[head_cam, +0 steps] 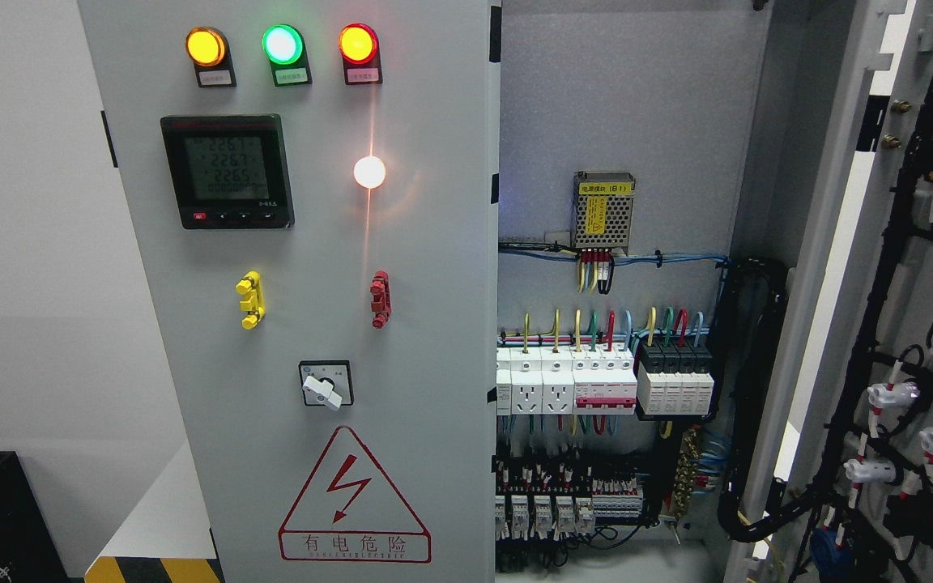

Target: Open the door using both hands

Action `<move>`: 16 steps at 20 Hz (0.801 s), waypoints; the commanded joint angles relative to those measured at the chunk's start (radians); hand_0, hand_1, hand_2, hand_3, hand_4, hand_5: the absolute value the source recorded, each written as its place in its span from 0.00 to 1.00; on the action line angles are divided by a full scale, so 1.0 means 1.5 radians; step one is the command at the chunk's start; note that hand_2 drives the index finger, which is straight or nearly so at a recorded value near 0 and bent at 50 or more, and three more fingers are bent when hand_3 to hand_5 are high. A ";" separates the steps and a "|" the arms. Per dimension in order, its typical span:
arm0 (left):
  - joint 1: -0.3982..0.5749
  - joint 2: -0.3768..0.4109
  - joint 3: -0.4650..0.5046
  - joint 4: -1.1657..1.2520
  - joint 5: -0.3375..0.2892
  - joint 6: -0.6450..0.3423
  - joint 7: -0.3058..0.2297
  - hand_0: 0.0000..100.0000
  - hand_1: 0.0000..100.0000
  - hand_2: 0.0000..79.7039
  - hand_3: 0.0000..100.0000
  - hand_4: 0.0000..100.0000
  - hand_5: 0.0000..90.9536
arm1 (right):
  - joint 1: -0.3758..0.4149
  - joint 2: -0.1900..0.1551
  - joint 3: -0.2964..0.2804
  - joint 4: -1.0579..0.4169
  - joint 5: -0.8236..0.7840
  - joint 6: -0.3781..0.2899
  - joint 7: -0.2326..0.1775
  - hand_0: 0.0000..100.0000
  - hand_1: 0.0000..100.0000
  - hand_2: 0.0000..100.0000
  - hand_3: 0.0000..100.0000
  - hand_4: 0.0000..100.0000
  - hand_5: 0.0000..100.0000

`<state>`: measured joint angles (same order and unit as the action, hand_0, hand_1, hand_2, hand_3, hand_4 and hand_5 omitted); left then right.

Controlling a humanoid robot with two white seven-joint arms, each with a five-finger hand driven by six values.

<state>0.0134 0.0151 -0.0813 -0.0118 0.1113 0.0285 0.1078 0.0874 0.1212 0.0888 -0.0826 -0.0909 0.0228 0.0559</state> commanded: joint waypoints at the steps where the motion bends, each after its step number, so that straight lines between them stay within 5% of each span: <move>1: 0.004 -0.034 0.027 0.040 -0.003 0.001 0.009 0.00 0.00 0.00 0.00 0.00 0.00 | 0.000 0.000 -0.001 0.000 0.000 0.000 0.000 0.19 0.00 0.00 0.00 0.00 0.00; 9: -0.006 -0.032 0.029 0.055 -0.004 -0.029 0.012 0.00 0.00 0.00 0.00 0.00 0.00 | 0.028 -0.012 0.000 -0.115 0.000 -0.001 0.000 0.19 0.00 0.00 0.00 0.00 0.00; 16: -0.005 -0.034 0.029 0.053 -0.004 -0.054 0.043 0.00 0.00 0.00 0.00 0.00 0.00 | 0.123 -0.030 0.000 -0.387 0.000 -0.002 0.000 0.19 0.00 0.00 0.00 0.00 0.00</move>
<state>0.0007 -0.0098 -0.0488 0.0464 0.1063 -0.0417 0.1627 0.1809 0.1037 0.0885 -0.2155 -0.0906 0.0202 0.0559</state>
